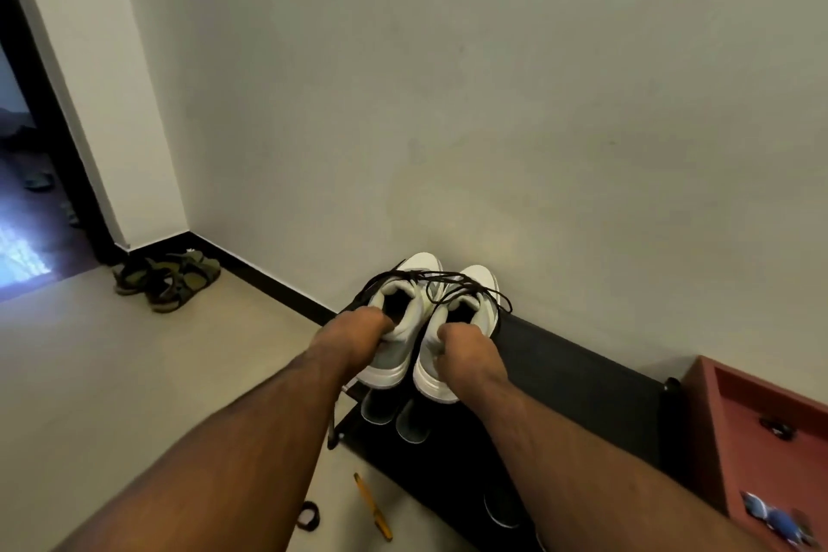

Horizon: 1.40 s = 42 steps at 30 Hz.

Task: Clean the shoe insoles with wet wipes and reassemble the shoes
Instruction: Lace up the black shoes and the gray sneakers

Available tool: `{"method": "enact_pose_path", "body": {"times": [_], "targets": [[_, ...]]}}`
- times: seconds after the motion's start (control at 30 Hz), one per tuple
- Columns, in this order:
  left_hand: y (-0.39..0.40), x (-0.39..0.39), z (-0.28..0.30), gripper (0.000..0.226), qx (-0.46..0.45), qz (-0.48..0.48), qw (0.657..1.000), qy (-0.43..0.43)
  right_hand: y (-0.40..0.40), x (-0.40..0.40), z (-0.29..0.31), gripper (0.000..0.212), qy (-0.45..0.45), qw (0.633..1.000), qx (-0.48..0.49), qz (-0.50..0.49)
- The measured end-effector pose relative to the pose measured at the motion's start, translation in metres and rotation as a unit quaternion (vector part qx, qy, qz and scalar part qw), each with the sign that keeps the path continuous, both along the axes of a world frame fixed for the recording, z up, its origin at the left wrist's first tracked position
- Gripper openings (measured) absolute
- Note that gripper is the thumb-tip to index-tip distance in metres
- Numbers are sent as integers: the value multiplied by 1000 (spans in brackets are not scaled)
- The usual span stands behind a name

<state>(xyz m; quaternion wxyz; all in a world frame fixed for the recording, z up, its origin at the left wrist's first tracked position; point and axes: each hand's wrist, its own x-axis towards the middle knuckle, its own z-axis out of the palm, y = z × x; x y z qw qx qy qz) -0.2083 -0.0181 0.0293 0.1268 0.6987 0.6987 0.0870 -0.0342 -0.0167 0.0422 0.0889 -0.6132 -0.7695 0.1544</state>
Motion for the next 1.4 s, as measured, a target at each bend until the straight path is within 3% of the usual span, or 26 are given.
{"method": "enact_pose_path", "body": {"times": [0.3, 0.47, 0.53, 0.63, 0.73, 0.8, 0.9, 1.07, 1.13, 1.2, 1.27, 1.4], "targets": [[49, -19, -28, 18, -9, 0, 1000, -25, 38, -32, -38, 17, -28, 998, 5, 49], [65, -26, -27, 29, -30, -22, 999, 6, 48, -31, -38, 22, -23, 998, -15, 54], [55, -17, -30, 36, 9, -1, 1000, 15, 42, -26, -38, 27, 7, 998, 5, 55], [15, 23, -46, 50, 177, 96, 977, 66, 16, -7, -42, 49, 91, 990, 92, 55], [-37, 71, -84, 50, 261, 126, 955, 69, -20, 26, -66, 45, 140, 984, 112, 21], [-71, 103, -110, 44, 164, 93, 981, 52, -47, 54, -97, 31, 126, 990, 66, -5], [-116, 139, -159, 34, -92, 44, 995, -9, -91, 94, -155, 7, 81, 995, -37, -45], [-191, 179, -243, 29, -382, -4, 921, -81, -172, 136, -251, 20, 10, 971, -233, -57], [-218, 186, -271, 28, -417, 3, 906, -75, -202, 146, -281, 21, -27, 954, -294, -43], [-239, 189, -298, 33, -417, 10, 907, -59, -223, 149, -304, 6, -68, 934, -349, -13], [-253, 188, -318, 38, -407, 1, 913, -26, -236, 150, -323, 25, -115, 923, -366, 35], [-257, 196, -351, 37, -417, -56, 905, 58, -237, 149, -356, 38, -220, 907, -347, 94]]}}
